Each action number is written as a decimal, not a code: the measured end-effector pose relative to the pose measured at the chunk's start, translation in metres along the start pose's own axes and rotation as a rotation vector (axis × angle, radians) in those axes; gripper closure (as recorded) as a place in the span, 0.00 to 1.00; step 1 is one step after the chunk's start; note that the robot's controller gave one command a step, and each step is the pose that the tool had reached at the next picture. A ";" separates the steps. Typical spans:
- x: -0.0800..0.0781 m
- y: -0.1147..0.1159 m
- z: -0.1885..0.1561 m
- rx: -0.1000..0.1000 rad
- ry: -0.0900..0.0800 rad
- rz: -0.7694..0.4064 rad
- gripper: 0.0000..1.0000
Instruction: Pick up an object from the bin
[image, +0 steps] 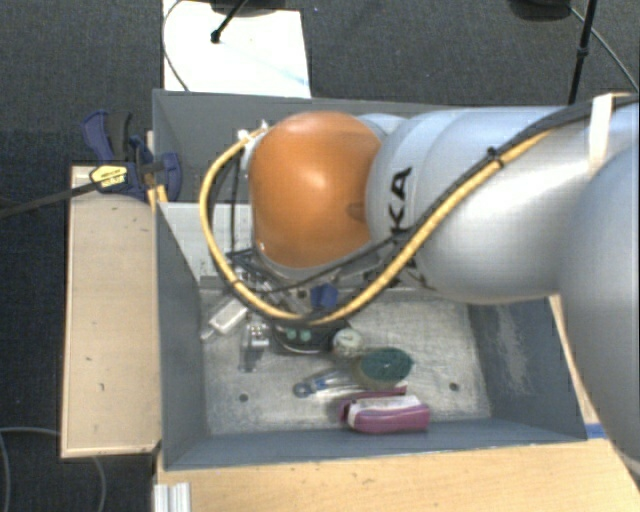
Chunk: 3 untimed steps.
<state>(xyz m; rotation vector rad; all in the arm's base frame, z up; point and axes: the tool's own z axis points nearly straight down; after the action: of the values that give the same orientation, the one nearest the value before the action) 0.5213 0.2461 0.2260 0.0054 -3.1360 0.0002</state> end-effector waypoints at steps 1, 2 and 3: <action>-0.070 -0.014 0.157 0.001 -0.005 -0.484 0.00; -0.068 -0.006 0.123 0.000 -0.014 -0.558 0.00; -0.064 -0.023 0.123 0.000 -0.007 -0.554 0.00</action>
Offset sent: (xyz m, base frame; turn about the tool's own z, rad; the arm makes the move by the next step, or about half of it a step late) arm 0.0694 -0.0134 -0.1560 -0.4852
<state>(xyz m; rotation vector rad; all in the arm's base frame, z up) 0.5847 0.2237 0.1026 0.8650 -3.0213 -0.0022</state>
